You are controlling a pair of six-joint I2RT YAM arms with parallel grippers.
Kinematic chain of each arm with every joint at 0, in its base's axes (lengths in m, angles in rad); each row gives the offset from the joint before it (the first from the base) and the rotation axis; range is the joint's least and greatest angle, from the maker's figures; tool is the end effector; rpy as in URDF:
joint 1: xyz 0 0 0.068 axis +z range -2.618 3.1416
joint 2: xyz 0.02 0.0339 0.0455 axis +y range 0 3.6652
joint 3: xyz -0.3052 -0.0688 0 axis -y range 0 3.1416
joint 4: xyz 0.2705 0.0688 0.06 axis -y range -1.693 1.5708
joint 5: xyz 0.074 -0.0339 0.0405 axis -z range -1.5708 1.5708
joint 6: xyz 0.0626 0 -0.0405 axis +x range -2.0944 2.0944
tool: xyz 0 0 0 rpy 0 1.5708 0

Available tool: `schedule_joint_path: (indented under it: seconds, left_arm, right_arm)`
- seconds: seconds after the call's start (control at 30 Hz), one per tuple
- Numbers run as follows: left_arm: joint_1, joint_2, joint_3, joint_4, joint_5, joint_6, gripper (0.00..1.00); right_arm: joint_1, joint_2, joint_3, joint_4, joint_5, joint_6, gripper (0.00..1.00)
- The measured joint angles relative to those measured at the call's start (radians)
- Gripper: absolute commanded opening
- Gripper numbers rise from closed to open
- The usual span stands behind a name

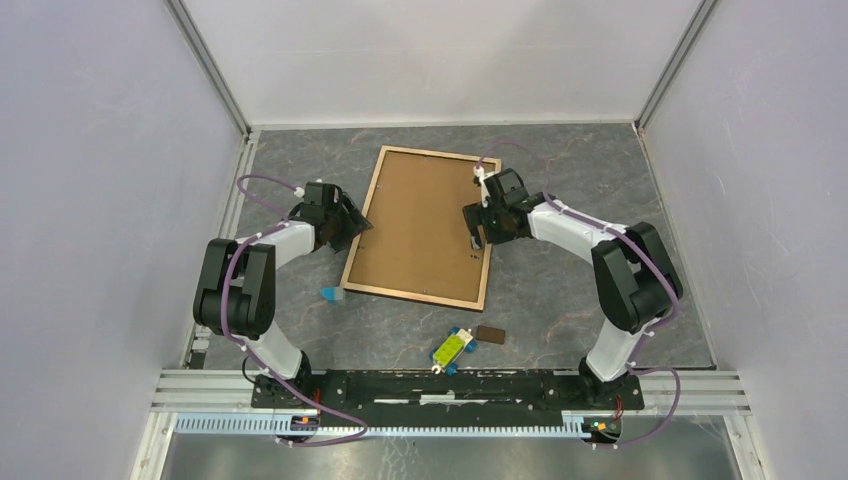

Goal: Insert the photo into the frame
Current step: Install the photo frame at the center of the board.

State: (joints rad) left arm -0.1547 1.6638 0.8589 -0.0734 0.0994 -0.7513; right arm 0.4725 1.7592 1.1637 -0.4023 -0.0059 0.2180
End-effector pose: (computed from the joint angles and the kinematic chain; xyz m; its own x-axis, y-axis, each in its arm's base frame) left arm 0.3608 -0.0625 0.1591 -0.7031 -0.5778 -0.4145 -0.3613 0.7923 -0.4916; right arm 0.3639 0.1864 0.1965 -0.8296 -0.1811 -0.5282 -0.2853 0.9506 0.1221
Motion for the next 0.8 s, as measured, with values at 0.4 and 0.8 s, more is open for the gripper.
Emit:
schedule_joint_path:
  seconds: [0.4,0.8]
  left_arm:
    - [0.0,0.0,0.0,0.0,0.0,0.0,0.72]
    - [0.0,0.0,0.0,0.0,0.0,0.0,0.72]
  right_arm:
    - [0.06,-0.009,-0.101,0.019,-0.001,-0.005,0.75]
    - [0.09,-0.01,-0.101,0.037,0.06,0.03,0.61]
